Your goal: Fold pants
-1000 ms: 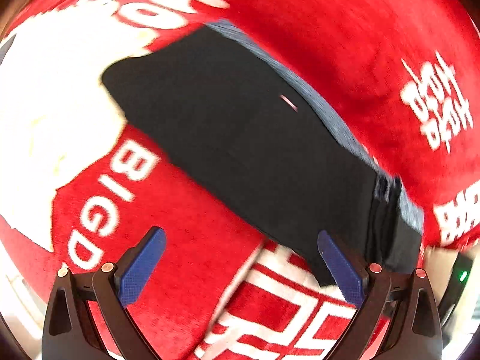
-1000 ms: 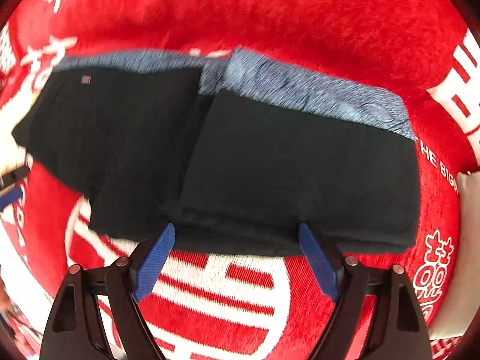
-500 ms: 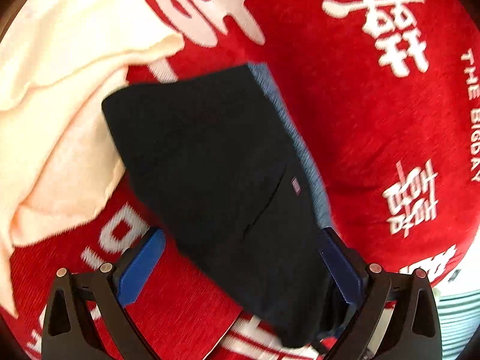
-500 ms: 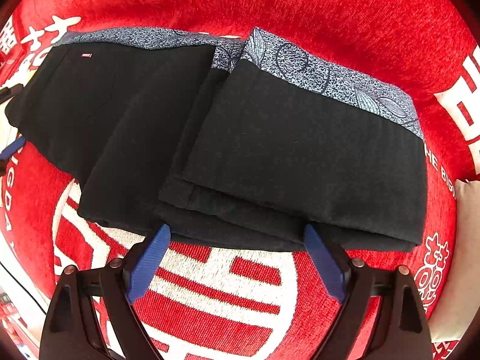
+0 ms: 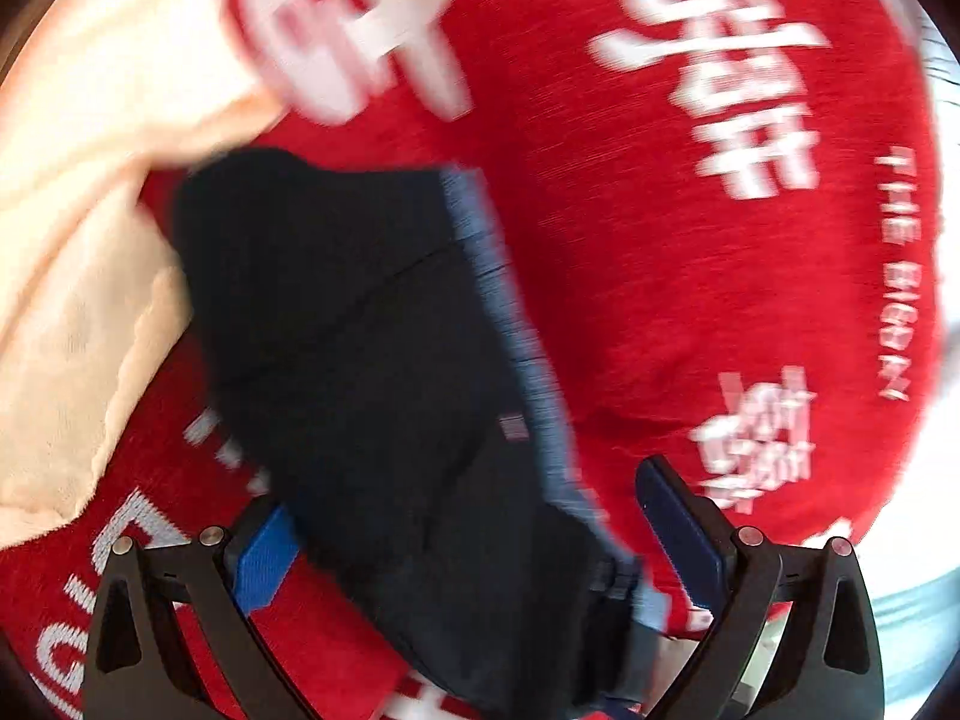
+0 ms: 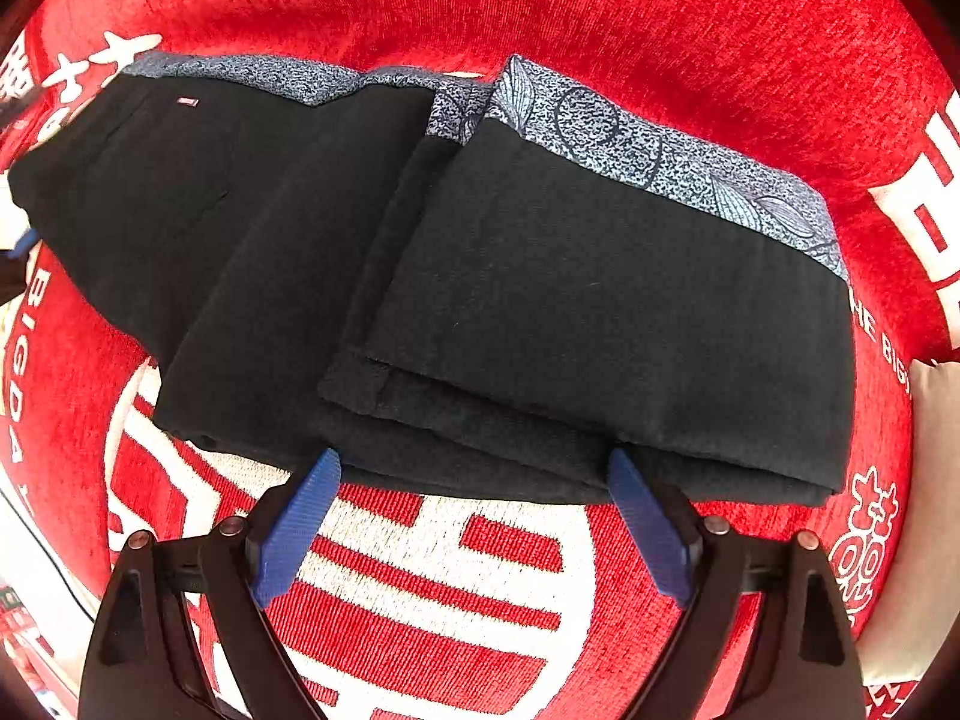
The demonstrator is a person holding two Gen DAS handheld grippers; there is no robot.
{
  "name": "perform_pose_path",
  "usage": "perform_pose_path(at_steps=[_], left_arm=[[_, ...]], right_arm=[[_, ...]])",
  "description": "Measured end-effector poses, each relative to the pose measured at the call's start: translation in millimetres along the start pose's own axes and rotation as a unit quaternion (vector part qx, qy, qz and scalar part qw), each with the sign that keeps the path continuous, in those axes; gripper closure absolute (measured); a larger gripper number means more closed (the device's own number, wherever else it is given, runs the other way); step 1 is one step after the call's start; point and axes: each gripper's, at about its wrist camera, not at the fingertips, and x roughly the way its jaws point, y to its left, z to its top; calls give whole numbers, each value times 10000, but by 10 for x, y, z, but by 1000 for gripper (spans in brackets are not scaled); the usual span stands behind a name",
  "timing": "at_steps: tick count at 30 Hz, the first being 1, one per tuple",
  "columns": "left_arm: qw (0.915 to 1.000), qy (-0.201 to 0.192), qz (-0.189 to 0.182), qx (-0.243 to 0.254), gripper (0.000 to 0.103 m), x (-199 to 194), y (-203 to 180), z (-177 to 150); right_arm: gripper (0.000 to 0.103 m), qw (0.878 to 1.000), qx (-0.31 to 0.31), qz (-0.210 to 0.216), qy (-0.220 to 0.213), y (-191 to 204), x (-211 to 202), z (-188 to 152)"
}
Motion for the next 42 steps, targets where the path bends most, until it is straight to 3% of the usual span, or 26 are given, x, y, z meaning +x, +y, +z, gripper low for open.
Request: perform_pose_path(at_steps=[2,6,8,10,13,16,19,21,24,28,32,36,41,42], left_arm=[[9998,-76,186,87,2,28,-57,-12],[9924,105,1083,576,5,180,-322,-29],[9846,91,1590,720,28,240,-391,-30],[9738,91,2097,874,66,168,-351,-61],[9690,100,2213,1092,77,111,-389,-66],[9425,-41,2626,2067,79,115,-665,-214],[9016,-238,3041,3067,79,184,-934,-486],[8789,-321,3183,3539,79,212,-1042,-625],[8599,-387,3293,3881,79,225,-1114,-730],[8430,-477,3380,4158,79,241,-1199,-839],[8274,-563,3440,4404,79,262,-1252,-930],[8211,-618,3463,4495,79,279,-1362,-968],[8214,-686,3420,4513,79,220,-1426,-1021],[8201,-705,3428,4527,79,219,-1441,-1034]], right_arm=[[10,10000,-22,13,-17,-4,-2,1],[10,9999,-85,-1,-71,-4,-58,20],[11,9999,-61,-48,-143,-17,-155,57],[10,9995,57,5,-316,-47,-337,130],[10,9981,192,255,-528,-65,-603,287],[10,9954,232,669,-644,-19,-831,561],[10,9899,190,1267,-600,104,-993,954],[10,9856,89,1621,-481,247,-1048,1215],[10,9771,-115,2106,-278,536,-1118,1623],[4,9644,-598,2551,348,1084,-1101,2073],[3,9579,-1366,2434,668,1724,-1122,2386],[2,9456,-2087,2152,1265,2333,-966,2521],[2,9363,-2536,1495,1916,2628,-610,2472],[10,9353,-2545,1407,2017,2618,-551,2466]])
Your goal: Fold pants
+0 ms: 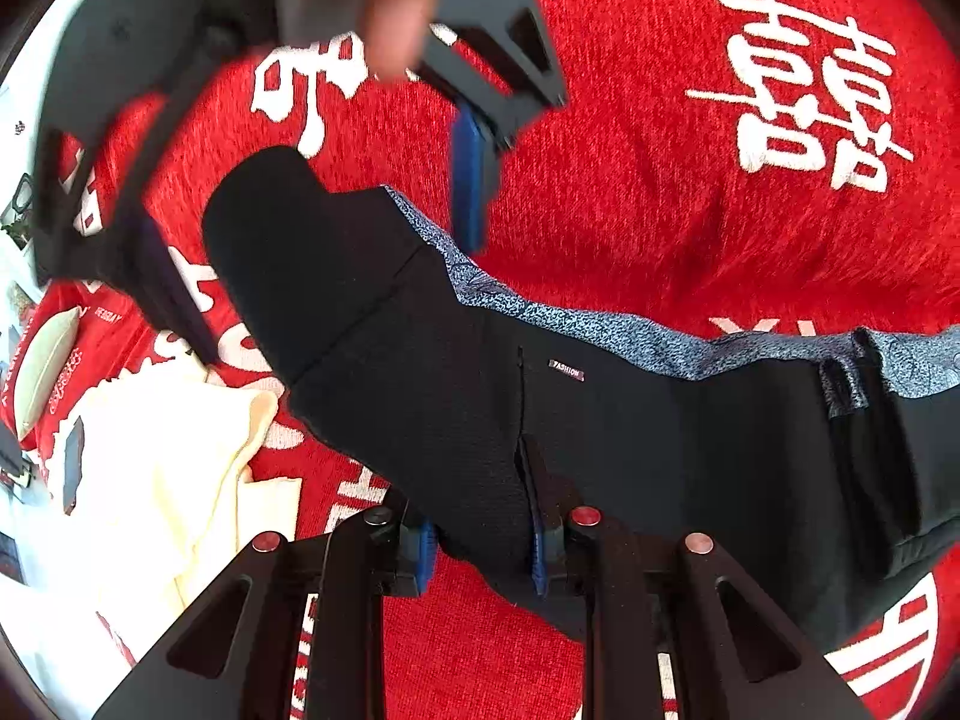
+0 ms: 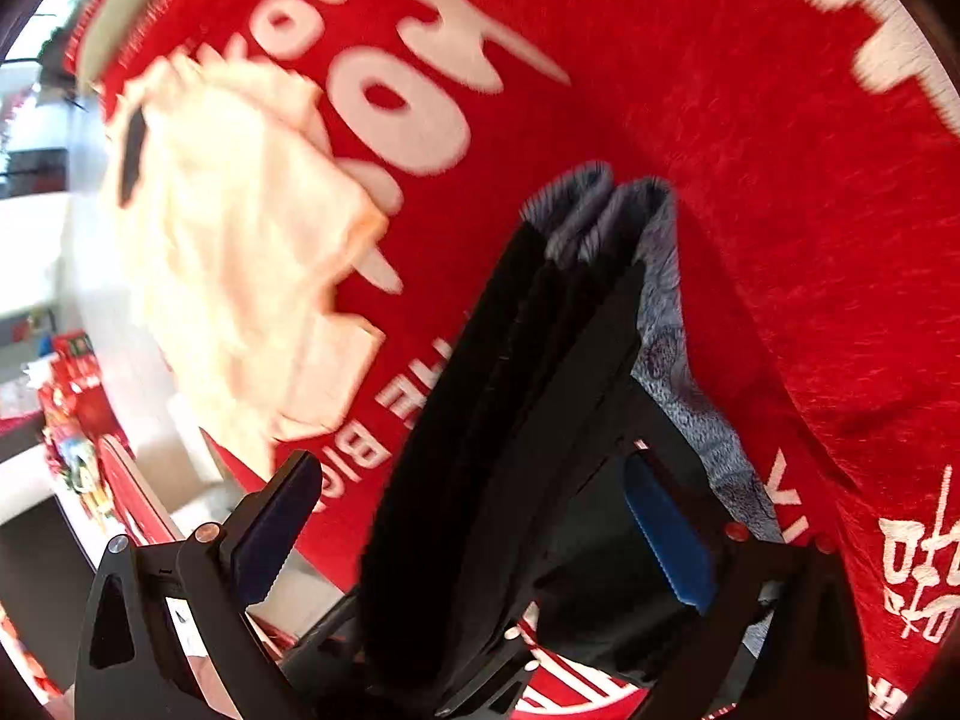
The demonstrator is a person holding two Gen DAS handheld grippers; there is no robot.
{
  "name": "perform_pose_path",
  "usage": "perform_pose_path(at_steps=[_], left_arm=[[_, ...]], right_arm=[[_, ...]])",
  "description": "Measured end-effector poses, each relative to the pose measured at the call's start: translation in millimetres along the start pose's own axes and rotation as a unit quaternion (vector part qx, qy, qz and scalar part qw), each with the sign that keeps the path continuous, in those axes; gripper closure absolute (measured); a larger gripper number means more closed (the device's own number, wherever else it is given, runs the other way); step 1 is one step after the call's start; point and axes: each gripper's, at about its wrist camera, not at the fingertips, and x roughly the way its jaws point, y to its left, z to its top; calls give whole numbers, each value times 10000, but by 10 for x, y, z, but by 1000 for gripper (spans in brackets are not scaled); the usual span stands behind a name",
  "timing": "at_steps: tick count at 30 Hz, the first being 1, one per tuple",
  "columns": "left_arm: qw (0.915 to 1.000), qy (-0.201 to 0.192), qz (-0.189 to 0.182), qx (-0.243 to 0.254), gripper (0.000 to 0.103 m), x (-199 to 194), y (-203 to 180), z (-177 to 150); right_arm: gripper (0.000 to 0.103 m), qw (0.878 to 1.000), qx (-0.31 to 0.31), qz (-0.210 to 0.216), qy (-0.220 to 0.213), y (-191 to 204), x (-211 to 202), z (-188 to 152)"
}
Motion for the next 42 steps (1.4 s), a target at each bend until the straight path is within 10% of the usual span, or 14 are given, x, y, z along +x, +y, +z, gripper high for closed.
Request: perform_pose_path(at_steps=[1,2,5,15,29,42], left_arm=[[10000,-4,12,3,79,-17,1,-2],[10000,5,4,-4,79,-19,-5,3],[10000,73,-31,-39,79,-20,-19,20],[9963,-563,-204,610,79,-555,-428,212],[9814,-1032,-704,1457,78,-1377,-1300,282],[9412,-1127,-934,3046,79,-1569,-2640,-91]], right_arm=[[20,10000,59,-25,47,-45,35,-18],[54,9999,119,-4,62,-103,52,-50],[84,9986,410,302,-161,-308,-27,-196],[85,9781,841,1106,-1552,-847,-664,-1029],[85,9078,1609,2235,-3165,-1742,-1111,-2699],[85,8280,2684,2895,-3982,-2733,-648,-4184]])
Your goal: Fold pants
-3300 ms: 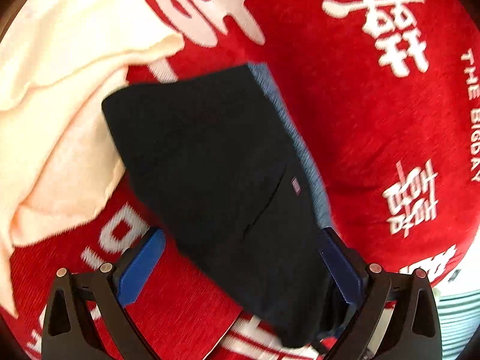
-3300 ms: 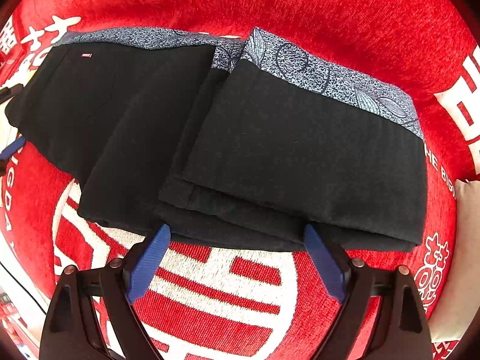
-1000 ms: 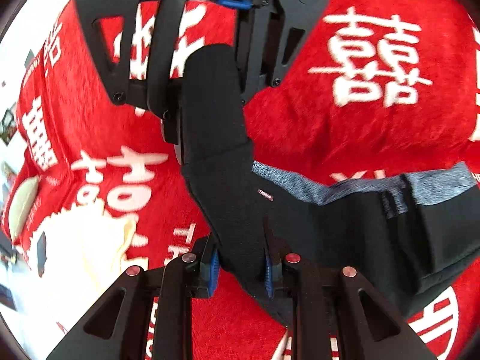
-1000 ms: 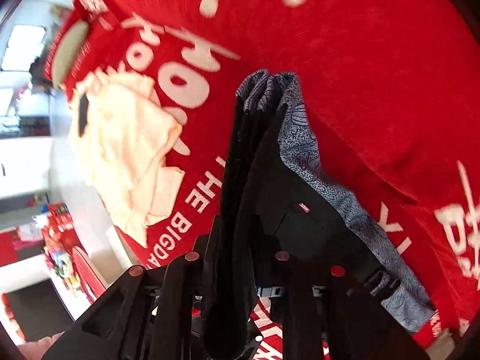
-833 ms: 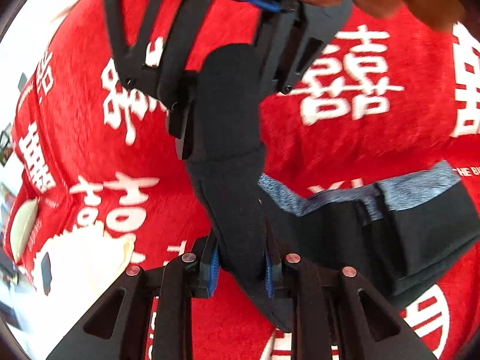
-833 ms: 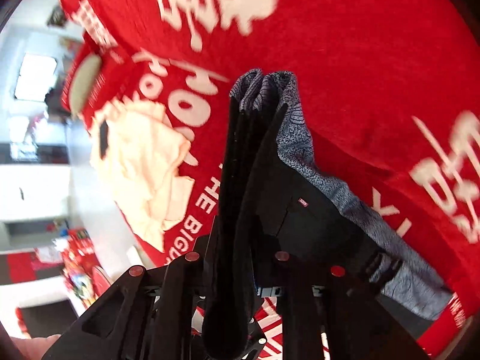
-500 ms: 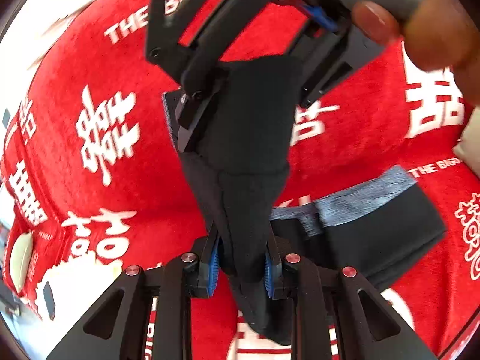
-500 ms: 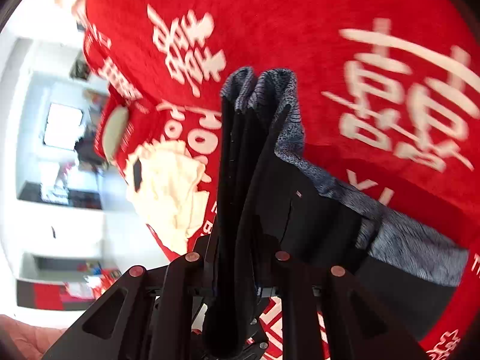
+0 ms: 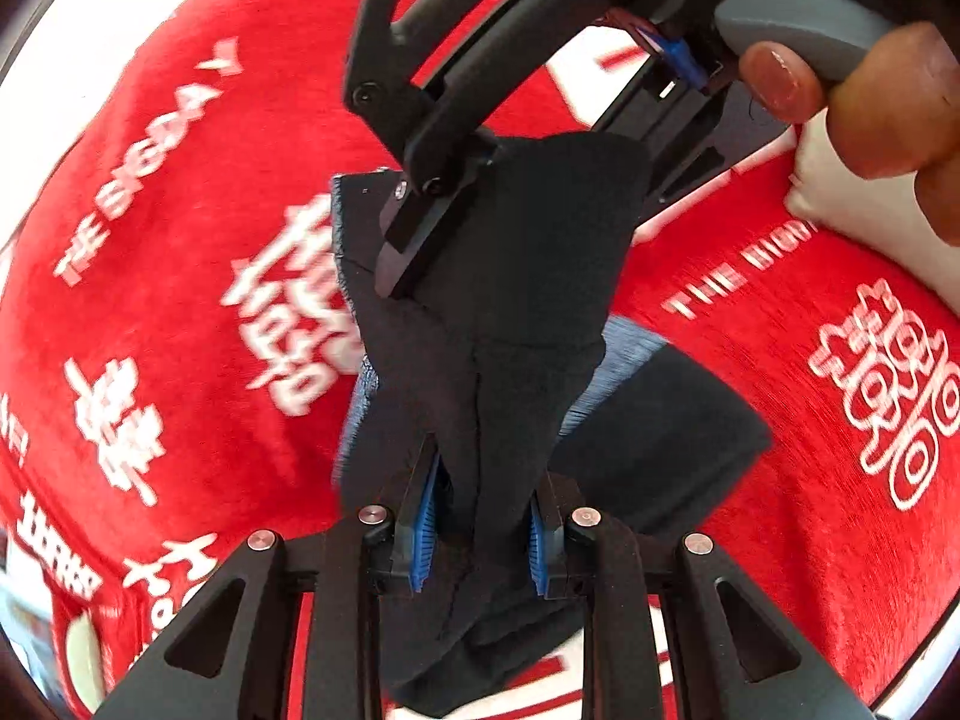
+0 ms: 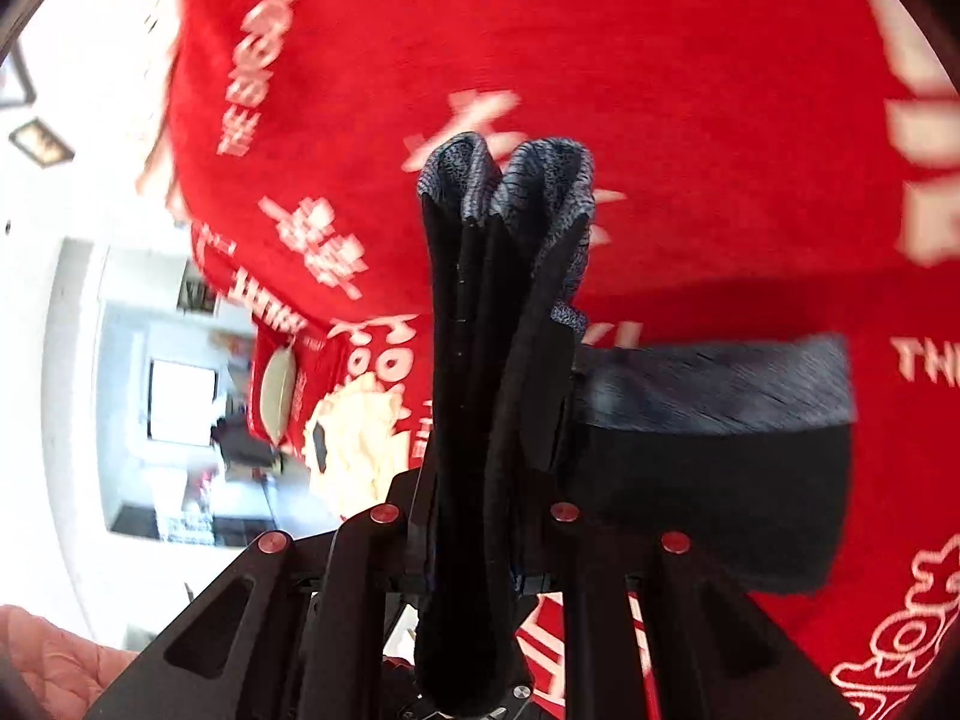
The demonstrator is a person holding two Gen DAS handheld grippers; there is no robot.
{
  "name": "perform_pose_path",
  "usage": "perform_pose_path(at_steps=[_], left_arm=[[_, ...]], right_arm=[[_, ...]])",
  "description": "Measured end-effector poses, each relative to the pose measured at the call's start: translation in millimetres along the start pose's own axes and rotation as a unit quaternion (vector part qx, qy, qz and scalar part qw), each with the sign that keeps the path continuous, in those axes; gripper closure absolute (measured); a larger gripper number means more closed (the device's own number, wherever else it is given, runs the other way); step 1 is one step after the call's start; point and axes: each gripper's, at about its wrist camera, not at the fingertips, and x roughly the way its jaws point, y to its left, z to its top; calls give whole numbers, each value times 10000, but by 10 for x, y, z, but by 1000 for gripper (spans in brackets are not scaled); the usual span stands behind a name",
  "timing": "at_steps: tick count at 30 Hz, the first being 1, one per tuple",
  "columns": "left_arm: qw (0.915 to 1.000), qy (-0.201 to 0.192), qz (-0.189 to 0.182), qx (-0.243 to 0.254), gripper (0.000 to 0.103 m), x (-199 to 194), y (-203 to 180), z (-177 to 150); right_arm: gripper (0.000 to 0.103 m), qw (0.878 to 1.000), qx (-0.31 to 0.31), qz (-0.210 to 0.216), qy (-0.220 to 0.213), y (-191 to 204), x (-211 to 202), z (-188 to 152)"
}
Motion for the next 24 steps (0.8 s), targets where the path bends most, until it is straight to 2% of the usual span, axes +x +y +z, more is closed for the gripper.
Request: perform_pose_path(at_steps=[5,8,11,14,15,16,18,22,24], left_arm=[[9972,525,-198,490,79,360,-553,-87],[9949,792,-215,582,78,517,-691,-200],[9932,892,-126,741,76,620,-790,-286],[9917,901,-95,915,72,648,-837,-323],[9913,884,-97,973,67,630,-840,-327],[9912,892,-134,965,50,596,-817,-328],[9926,902,-324,752,32,500,-707,-333],[9941,816,-484,531,32,265,-406,-390],[9955,783,-411,340,32,205,-194,-388]], right_arm=[[85,9976,658,-177,-92,-818,5,-207],[85,9942,1060,-143,-69,-1242,131,-340],[83,9930,1172,-107,-78,-1491,286,-431],[79,9913,1296,-155,-145,-1647,347,-480],[79,9904,1365,-114,-176,-1690,346,-498],[79,9898,1409,-104,-207,-1694,338,-510],[75,9899,1375,-273,-220,-1667,325,-547],[73,9896,1315,-582,-89,-1548,258,-525],[69,9882,1326,-765,-63,-1539,208,-547]])
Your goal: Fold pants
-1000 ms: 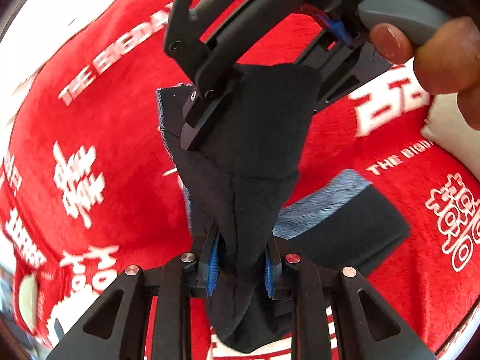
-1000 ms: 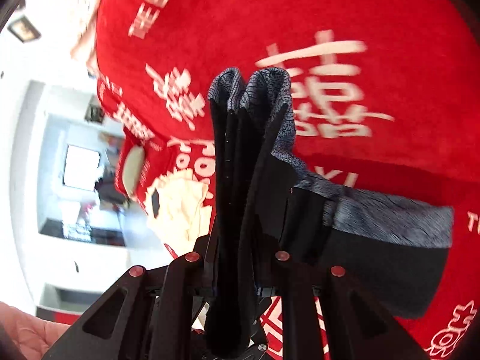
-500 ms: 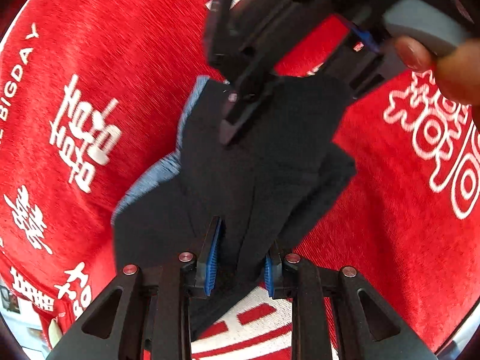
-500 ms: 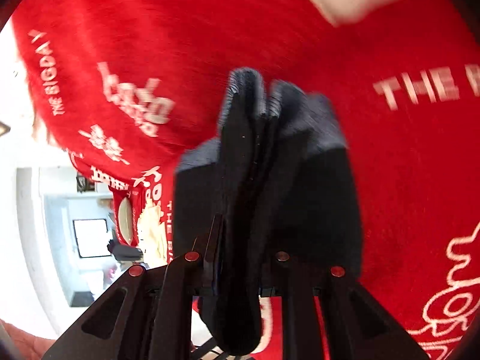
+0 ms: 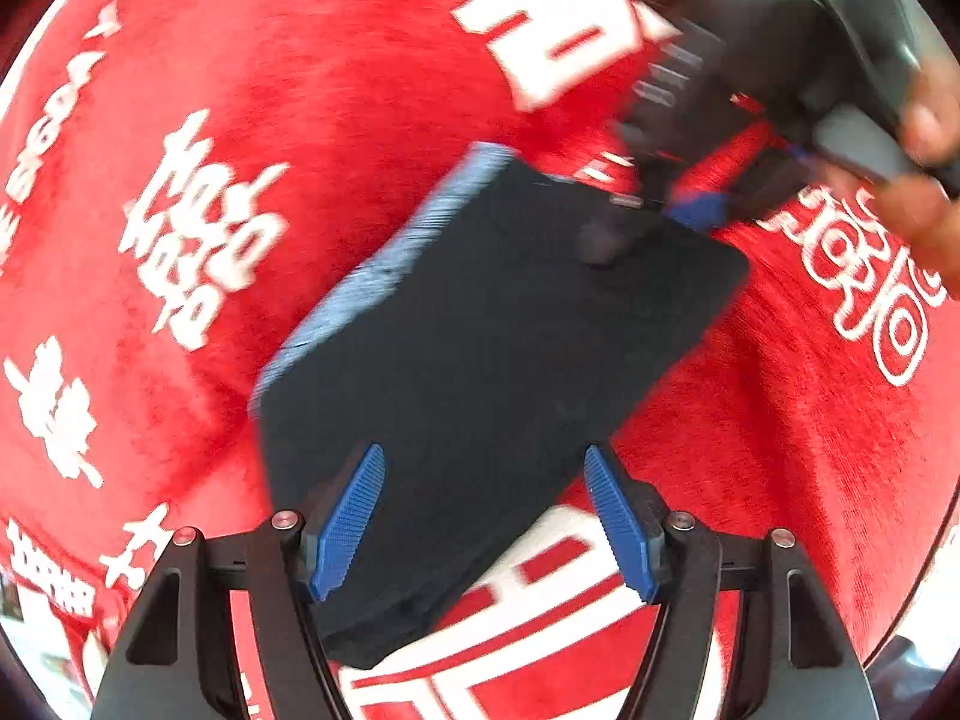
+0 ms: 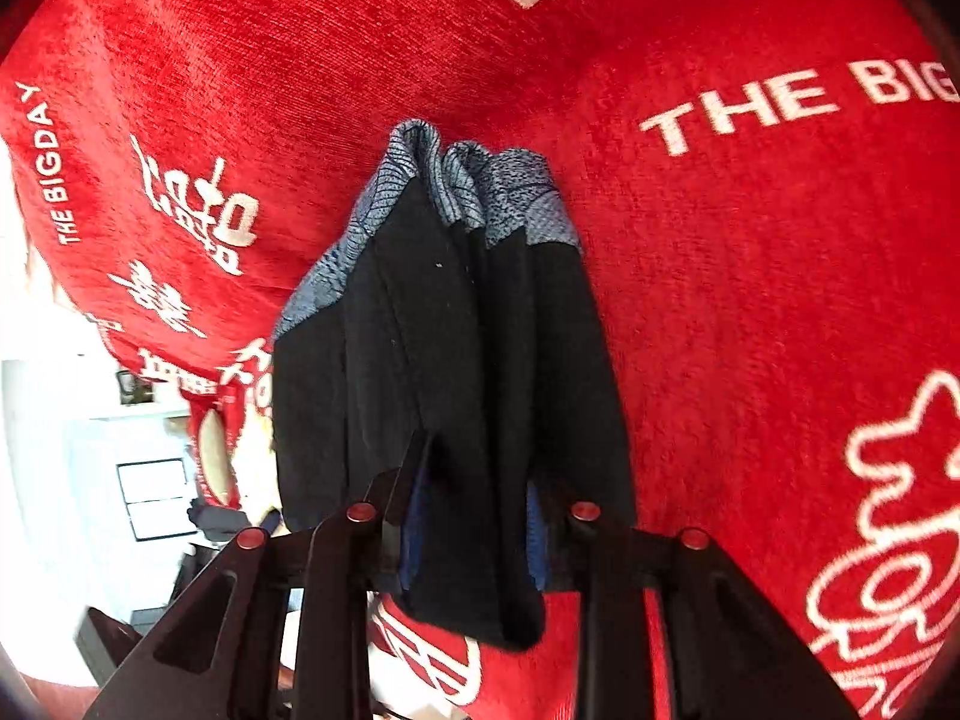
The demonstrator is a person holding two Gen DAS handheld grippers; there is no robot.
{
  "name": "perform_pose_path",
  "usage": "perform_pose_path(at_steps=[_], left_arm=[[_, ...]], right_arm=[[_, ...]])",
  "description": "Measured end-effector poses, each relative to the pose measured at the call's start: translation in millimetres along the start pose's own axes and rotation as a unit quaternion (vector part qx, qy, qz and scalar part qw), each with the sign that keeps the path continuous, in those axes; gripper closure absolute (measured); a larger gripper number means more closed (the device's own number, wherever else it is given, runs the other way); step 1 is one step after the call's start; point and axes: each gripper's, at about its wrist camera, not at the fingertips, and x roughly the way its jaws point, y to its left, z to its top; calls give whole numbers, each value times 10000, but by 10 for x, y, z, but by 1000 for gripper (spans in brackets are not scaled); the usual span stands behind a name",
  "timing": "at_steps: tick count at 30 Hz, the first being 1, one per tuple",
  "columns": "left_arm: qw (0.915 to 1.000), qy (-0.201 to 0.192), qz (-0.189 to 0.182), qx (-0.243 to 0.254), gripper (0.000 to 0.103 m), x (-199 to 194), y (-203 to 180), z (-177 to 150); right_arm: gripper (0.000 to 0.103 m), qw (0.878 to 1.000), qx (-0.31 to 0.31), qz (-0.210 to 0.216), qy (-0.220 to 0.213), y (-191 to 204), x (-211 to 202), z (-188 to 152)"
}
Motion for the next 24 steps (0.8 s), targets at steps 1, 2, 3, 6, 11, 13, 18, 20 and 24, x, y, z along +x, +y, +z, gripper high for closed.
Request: perform_pose_path(at_steps=[1,2,3,6,11,13,18,20,24], left_arm=[[9999,-19,45,-116,32,-16,128,0],[9996,-30,67,-263,32,-22,260,9],[9988,-35,100,-475,32,-13,432,21],[9910,129,104,-1332,32,172,1046,79],[9590,704,165,-2741,32,771,1866,155],[9441,964,84,-3152,32,1055,2064,179],[9102,1486,-191,-3861,32,1599,2196,34],[9080,1498,-181,-3910,32,1659,2122,-44],[9261,1321,96,-3534,32,1704,1887,-126]], right_arm=[[68,9999,0,-140,-14,11,-12,-16],[66,9993,-9,-355,-60,44,-42,-33],[65,9985,-27,-536,-120,53,-73,-78],[65,9902,-210,-1300,-462,273,-153,-102],[74,9803,-730,-1588,-915,722,-202,99],[74,9787,-923,-1575,-942,908,-88,265],[74,9683,-1394,-1861,-916,1109,279,551],[77,9636,-1439,-2123,-750,1029,448,563],[82,9614,-1446,-2220,-744,830,587,447]])
